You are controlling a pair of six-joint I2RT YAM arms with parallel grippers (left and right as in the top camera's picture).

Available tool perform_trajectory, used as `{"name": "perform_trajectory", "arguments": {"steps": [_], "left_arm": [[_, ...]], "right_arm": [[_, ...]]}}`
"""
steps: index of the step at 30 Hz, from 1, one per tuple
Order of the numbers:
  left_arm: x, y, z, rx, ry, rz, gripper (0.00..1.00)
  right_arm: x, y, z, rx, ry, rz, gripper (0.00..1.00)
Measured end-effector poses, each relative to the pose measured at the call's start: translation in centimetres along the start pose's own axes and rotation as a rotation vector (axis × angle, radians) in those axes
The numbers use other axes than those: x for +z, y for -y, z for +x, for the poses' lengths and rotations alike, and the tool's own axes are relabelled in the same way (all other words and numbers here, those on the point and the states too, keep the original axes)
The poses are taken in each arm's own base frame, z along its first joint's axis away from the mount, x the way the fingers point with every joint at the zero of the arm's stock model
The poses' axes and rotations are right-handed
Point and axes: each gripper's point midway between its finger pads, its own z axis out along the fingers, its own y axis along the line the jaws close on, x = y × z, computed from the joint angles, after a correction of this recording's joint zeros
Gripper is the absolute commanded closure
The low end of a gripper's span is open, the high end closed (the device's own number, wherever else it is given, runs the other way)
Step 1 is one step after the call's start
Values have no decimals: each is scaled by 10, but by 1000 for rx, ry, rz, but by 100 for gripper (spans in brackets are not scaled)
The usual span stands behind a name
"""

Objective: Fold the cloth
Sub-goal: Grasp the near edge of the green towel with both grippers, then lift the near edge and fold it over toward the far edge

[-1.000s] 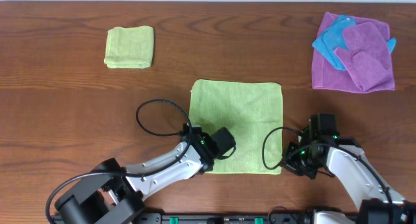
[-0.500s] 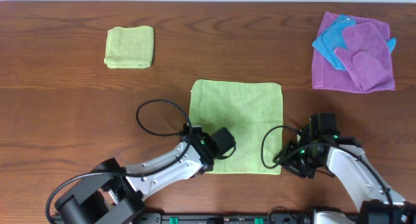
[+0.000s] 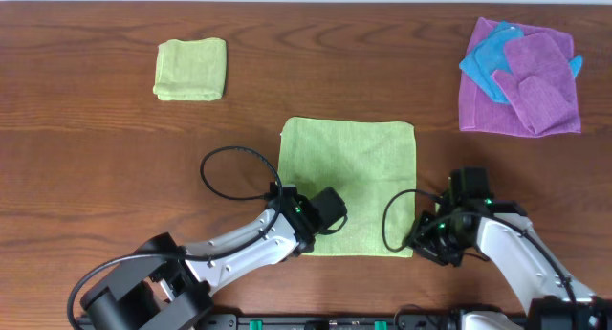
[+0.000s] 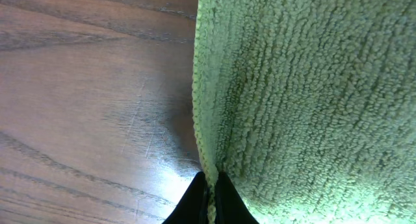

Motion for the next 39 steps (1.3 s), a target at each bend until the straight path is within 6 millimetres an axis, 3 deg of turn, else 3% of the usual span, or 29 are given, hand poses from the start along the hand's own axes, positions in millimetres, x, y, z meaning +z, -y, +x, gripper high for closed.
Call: {"name": "perform_trajectory", "arguments": {"steps": [3,5,7,11,20,24,31,39], "left_arm": [[0,0,0,0,0,0,94],[0,0,0,0,0,0,94],[0,0,0,0,1,0,94],[0,0,0,0,1,0,94],[0,-1,2,6,-9,-5,94],[-2,-3,8,32,-38,-2,94],[-19,10,0,47,-14,71,94],[-20,4,-10,-1,-32,68,94]], "right_arm": [[2,-6,2,-32,0,5,68],[3,-8,3,-42,2,4,77],[4,-8,3,-36,5,9,80],[5,-5,3,-29,5,22,99],[5,-3,7,-13,-10,32,98],[1,10,19,13,-66,105,98],[-11,1,2,-3,-11,108,98],[-12,3,5,2,-22,122,96]]}}
